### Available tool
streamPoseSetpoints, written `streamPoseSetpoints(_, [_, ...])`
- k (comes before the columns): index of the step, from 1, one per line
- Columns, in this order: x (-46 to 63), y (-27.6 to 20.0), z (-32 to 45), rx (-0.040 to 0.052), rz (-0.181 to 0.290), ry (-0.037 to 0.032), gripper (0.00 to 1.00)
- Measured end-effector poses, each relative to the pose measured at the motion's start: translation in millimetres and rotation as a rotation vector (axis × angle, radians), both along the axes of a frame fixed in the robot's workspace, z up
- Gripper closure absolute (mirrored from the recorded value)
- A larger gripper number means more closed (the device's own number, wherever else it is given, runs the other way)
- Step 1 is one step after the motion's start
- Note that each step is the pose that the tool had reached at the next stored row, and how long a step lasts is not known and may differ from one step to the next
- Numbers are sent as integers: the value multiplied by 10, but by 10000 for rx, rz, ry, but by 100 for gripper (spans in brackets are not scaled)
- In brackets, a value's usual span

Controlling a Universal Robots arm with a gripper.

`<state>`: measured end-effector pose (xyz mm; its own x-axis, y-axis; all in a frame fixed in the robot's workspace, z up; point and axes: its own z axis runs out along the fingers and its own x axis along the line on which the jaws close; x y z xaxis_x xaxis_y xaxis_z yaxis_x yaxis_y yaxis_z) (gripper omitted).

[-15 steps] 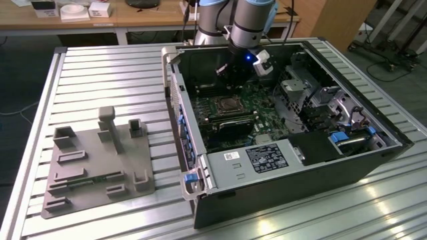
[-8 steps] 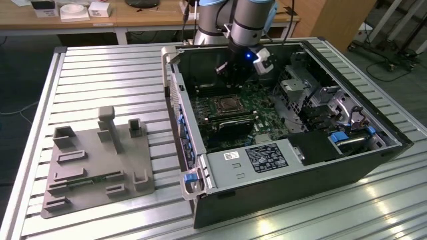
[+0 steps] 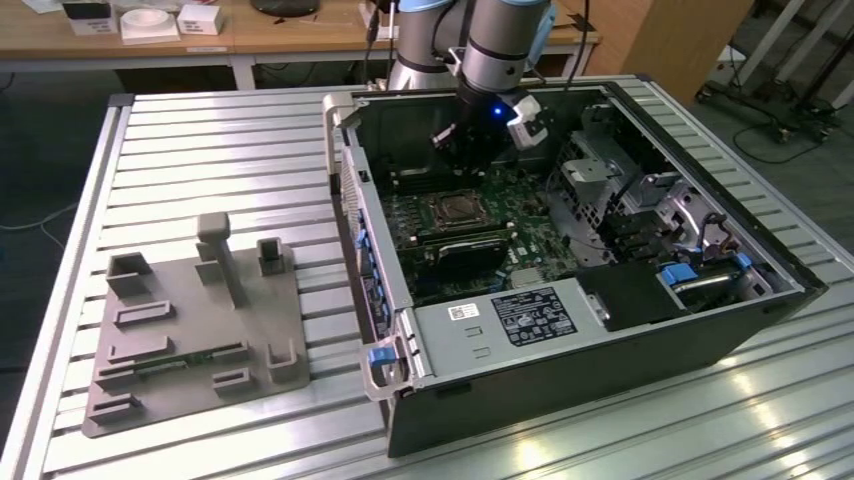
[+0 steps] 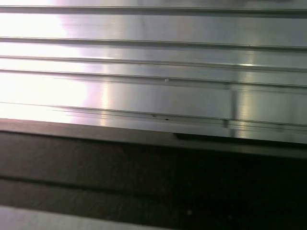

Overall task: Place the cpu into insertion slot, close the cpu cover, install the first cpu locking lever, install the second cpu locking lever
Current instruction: 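Install the second cpu locking lever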

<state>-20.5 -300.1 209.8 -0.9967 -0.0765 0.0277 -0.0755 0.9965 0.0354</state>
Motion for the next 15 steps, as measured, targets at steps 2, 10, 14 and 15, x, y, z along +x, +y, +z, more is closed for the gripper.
streamPoseSetpoints(2, [-1, -2, 0, 0, -2, 0, 89])
streamPoseSetpoints(10, [-1, -124, 0, 1, -2, 0, 89])
streamPoseSetpoints(14, [0, -204, 0, 1, -3, 0, 89])
streamPoseSetpoints(15, [0, -224, 0, 0, -3, 1, 89])
